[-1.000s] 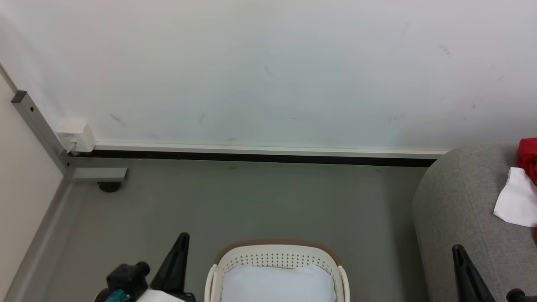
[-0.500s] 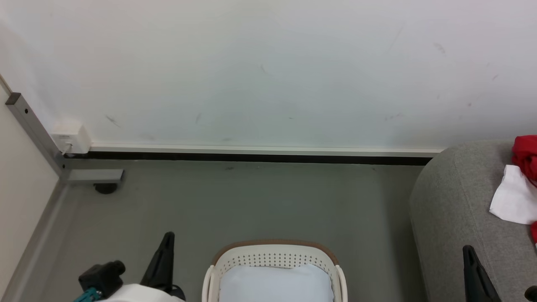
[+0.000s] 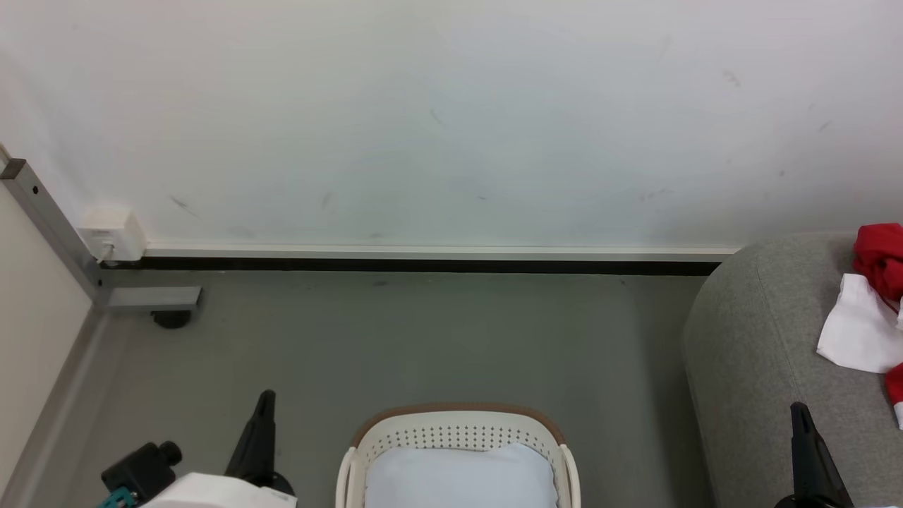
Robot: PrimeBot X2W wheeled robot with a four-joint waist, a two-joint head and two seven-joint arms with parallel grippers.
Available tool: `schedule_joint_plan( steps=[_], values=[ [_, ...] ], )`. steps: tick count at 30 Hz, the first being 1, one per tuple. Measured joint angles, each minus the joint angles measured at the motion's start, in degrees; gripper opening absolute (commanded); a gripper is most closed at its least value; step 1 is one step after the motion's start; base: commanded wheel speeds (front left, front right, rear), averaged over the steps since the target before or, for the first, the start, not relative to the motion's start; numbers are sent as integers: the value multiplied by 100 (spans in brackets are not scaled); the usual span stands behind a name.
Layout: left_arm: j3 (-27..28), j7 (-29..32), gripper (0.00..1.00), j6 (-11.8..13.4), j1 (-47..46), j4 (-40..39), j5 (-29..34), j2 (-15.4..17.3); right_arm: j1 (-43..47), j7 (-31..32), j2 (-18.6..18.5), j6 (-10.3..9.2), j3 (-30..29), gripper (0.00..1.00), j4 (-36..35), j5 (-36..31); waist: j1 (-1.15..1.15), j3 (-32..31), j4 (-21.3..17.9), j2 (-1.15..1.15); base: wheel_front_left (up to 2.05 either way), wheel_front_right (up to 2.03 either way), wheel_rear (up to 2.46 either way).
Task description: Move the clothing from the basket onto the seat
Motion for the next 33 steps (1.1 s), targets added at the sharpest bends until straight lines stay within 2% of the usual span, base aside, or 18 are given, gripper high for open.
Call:
schedule_joint_plan(
  steps=[33],
  values=[
    [414, 612, 0, 0, -19, -98, -2260, -48, -318, 597, 57, -1, -218, 0, 200, 2138, 0, 19, -153, 0, 0, 0, 0]
  ],
)
